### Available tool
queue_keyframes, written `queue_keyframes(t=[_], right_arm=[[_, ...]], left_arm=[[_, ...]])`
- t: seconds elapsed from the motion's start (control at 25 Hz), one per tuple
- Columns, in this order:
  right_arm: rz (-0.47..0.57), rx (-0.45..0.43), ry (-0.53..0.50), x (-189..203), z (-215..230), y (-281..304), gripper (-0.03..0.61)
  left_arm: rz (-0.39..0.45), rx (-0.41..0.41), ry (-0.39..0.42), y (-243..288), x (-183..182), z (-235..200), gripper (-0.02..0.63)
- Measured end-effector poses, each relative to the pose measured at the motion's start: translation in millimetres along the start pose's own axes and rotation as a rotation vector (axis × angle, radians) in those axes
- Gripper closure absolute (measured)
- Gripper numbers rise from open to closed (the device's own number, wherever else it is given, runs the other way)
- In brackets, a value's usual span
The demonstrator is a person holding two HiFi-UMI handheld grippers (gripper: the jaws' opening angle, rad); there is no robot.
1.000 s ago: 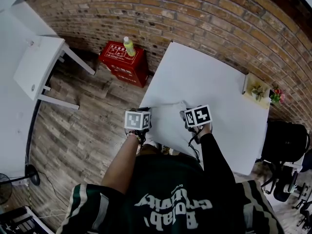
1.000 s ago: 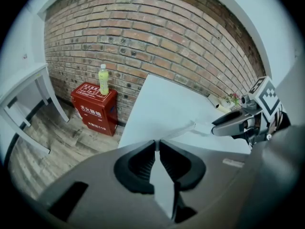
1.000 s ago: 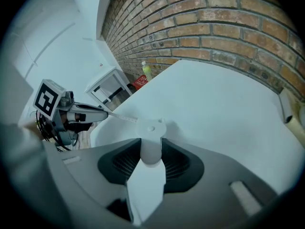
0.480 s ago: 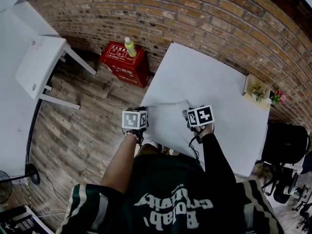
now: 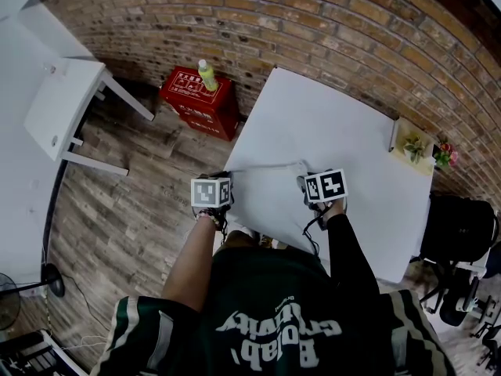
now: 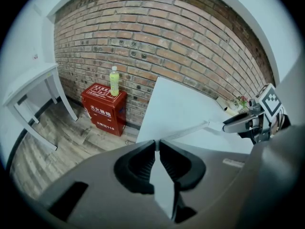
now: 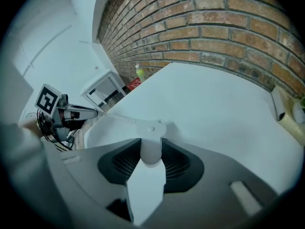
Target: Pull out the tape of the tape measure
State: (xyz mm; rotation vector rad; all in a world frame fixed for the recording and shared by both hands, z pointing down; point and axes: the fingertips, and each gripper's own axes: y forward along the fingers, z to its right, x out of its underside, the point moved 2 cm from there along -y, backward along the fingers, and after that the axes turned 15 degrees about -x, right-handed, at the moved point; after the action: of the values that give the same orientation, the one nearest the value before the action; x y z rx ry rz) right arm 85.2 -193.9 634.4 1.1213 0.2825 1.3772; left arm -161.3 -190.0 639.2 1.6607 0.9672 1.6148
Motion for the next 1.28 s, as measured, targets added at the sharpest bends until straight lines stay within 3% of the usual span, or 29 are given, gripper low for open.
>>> queue_keyframes(t=[1.28], right_arm=[[0.022, 0.038, 0.000, -6, 12, -5, 0.426]], left_arm=[[0.018, -0.048, -0.037, 4, -3, -28, 0.574]])
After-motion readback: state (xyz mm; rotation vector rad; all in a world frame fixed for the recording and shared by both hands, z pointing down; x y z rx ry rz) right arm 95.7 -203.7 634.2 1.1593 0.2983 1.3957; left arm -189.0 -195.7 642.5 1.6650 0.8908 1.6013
